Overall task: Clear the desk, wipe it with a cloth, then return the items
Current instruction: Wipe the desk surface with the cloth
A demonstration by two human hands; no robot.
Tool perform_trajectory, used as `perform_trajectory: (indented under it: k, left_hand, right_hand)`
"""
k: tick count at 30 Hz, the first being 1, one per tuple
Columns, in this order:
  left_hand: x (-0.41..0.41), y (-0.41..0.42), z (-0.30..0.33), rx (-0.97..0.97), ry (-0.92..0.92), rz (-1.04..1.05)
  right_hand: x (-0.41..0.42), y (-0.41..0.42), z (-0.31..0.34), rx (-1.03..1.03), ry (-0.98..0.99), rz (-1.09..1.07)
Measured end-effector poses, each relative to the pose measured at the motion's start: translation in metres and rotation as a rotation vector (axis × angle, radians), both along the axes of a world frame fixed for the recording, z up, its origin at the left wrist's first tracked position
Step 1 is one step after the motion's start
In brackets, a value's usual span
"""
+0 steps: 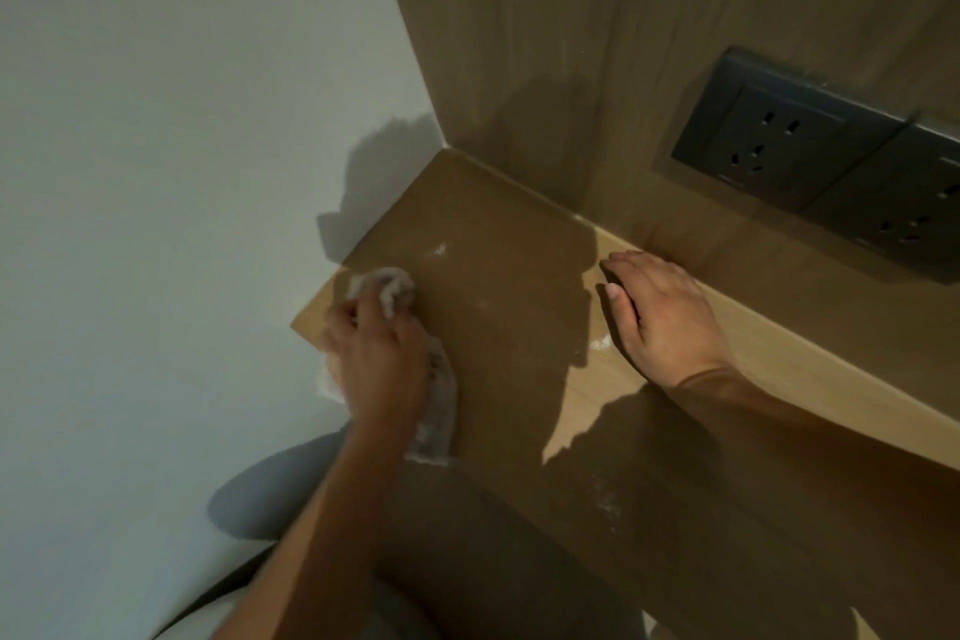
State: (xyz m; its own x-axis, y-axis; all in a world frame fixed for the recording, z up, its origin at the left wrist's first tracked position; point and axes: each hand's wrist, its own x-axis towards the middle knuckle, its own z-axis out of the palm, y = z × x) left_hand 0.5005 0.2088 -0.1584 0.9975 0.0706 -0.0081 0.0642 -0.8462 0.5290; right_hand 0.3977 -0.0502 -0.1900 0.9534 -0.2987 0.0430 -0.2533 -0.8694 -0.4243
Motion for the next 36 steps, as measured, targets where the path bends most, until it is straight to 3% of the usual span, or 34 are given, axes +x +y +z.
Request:
perform_trajectory:
  k: [5,10,13,16,21,25,28,32,33,36]
  left_hand:
    - [0.043,0.016,-0.027,0.249,-0.084,-0.054]
    - [0.024,-0.007,-0.025,0.217,0.037,0.049]
    - [-0.027,-0.047,-0.019,0.316,0.086,-0.141]
    - [-0.028,-0.040,-0.017,0.276,0.068,-0.268]
    - [0.043,-0.009,-0.023,0.172,0.047,0.056]
    - [0.065,-0.045,-0.026,0.235,0.014,0.076]
    - [0.056,-0.058,-0.023,0.219,0.031,-0.060]
    - [-0.003,-0.073,-0.023,0.134,-0.018,-0.617]
    - [0.001,-0.068,-0.021,0.076,-0.023,-0.672]
    - [0.058,-0.050,-0.017,0.040,-0.072,-0.466]
  right_hand:
    - [0.002,-0.001,-0.003,-0.008,-0.032,0.005]
    - [0.001,-0.001,-0.004,-0.043,-0.024,-0.004]
    - [0.001,-0.001,-0.004,-0.040,-0.033,-0.002]
    - [0.000,-0.001,-0.004,-0.040,-0.050,0.003]
    - [0.002,0.000,-0.004,-0.056,-0.058,-0.004]
    - [0.001,0.001,-0.005,-0.054,-0.075,-0.013]
    - [0.001,0.001,-0.004,-0.032,-0.063,-0.009]
    - [-0.001,0.001,0.000,0.001,-0.035,-0.020]
    - [-0.002,0.001,0.001,0.002,-0.032,-0.023]
    - [-0.001,0.001,0.000,0.001,-0.030,-0.036]
